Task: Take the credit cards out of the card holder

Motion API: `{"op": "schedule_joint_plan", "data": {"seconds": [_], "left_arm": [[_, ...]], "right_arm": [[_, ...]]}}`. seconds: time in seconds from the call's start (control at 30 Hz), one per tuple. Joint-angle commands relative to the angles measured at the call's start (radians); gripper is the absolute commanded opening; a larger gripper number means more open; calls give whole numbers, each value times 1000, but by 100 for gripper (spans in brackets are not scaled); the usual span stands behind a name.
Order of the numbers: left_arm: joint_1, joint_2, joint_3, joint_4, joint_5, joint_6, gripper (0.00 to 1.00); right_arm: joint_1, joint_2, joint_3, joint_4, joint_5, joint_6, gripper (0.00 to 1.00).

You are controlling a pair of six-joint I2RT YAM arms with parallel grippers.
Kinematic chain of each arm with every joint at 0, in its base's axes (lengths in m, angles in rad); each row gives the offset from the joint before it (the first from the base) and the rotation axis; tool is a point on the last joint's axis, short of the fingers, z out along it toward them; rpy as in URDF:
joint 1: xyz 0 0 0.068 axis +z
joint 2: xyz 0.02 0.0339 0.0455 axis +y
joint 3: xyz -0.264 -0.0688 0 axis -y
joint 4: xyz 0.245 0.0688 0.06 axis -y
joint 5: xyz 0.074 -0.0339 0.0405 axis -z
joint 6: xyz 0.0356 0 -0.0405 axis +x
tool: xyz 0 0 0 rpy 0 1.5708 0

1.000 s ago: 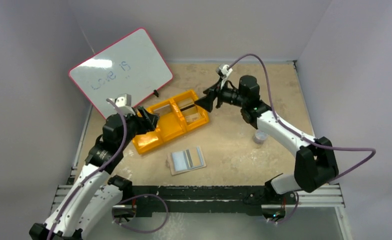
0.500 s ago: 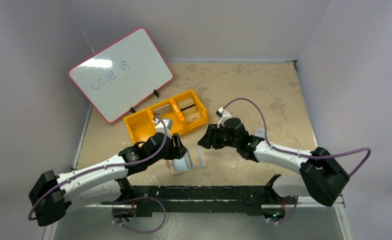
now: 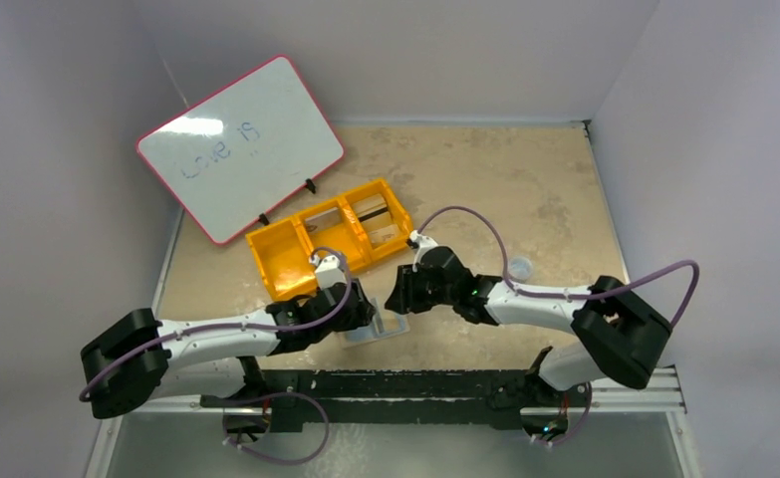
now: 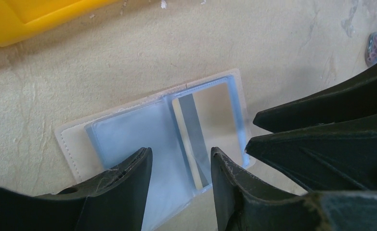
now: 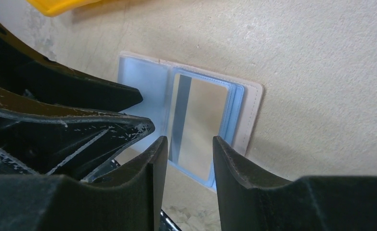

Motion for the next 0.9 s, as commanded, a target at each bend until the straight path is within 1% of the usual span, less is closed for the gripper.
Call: {"op": "schedule_joint_plan", "data": {"seconds": [0.0, 0.07, 0.23, 0.3, 0.4, 0.47, 0.5, 0.57, 0.63, 0.67, 0.7, 0.73, 0.87], "left_arm": [[-7, -13, -19, 32, -71, -71, 47], [-6, -13, -35, 40, -67, -76, 46], [-7, 31, -41, 52, -39, -73, 41], [-8, 53, -38, 49, -31, -72, 39], [-11, 79, -33, 34, -32, -70, 34], [-13, 94, -31, 26, -34, -72, 32], [-14, 100, -30, 25, -35, -74, 31], [-16, 105, -33, 33, -34, -75, 29], [-17, 115, -33, 39, -31, -73, 26], [-17, 118, -32, 40, -30, -73, 25], [-18, 121, -32, 41, -28, -72, 23], [-18, 123, -33, 43, -26, -72, 22], [-19, 116, -46, 57, -25, -84, 22]], "right_arm": [[9, 32, 56, -10, 14, -27, 40], [10, 48, 59, -3, 0, -27, 37], [9, 120, 95, -33, -20, -27, 39], [15, 142, 119, -76, 8, -19, 39], [18, 125, 96, -44, -10, -23, 37], [18, 148, 111, -65, -21, -27, 36], [18, 168, 123, -81, -25, -28, 36], [18, 196, 125, -58, -57, -32, 37], [18, 214, 119, -28, -117, -27, 33], [18, 217, 122, -12, -124, -25, 30], [18, 216, 125, -7, -126, -24, 24], [18, 213, 129, -10, -126, -23, 21], [18, 209, 154, -71, -69, -18, 14]]}}
